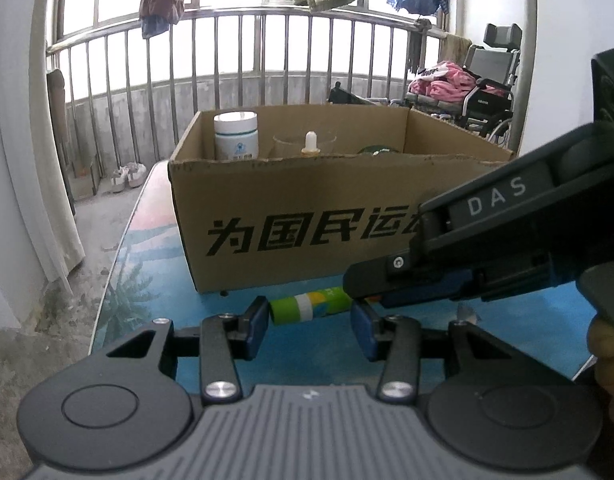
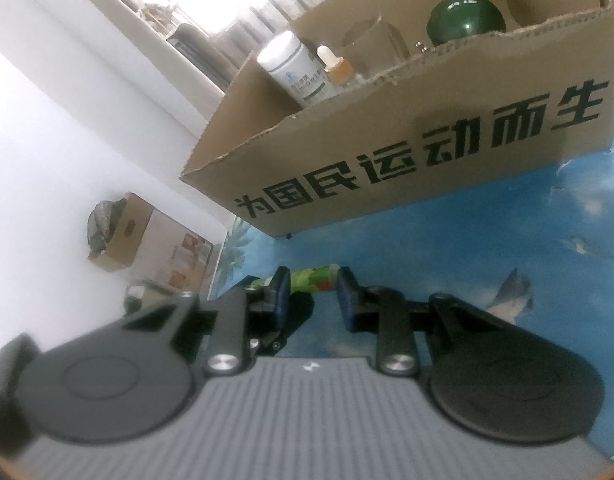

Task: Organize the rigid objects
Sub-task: 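Lift the tube with the right tool and carry it over the box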

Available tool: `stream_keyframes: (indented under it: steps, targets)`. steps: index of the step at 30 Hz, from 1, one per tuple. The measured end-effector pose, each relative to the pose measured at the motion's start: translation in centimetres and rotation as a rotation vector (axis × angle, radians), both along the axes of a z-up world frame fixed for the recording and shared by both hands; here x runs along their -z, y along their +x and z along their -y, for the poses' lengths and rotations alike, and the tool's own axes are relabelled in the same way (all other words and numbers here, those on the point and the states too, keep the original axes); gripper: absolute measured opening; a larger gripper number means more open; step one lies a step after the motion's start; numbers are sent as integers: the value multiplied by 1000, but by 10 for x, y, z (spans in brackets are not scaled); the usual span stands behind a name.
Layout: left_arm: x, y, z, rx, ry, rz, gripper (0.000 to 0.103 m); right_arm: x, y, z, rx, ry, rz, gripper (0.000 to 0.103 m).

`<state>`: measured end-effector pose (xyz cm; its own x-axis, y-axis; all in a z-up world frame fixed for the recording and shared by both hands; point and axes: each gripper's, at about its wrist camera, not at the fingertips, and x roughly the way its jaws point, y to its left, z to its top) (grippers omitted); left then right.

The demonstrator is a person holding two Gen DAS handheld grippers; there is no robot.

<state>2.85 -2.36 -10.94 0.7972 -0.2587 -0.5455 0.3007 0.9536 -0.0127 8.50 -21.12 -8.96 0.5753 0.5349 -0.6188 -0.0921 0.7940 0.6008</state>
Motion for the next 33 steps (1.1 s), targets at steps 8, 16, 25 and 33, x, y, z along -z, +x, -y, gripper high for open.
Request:
stream_keyframes:
  steps: [8,16,25,33]
  targets:
    - [-13,-12,6,2,5,40,47,-14,-13,4,4,9,38,25]
    - [-23,-21,14,13,14,85,47,-30,-29,17,23,18,79,25]
    - [-56,-37,10,17,7,200,47,-64,-44,19,20,28,180,25]
    - [-79,-25,-2,40,-35,269,47,-101,-45,11,24,4,269,25]
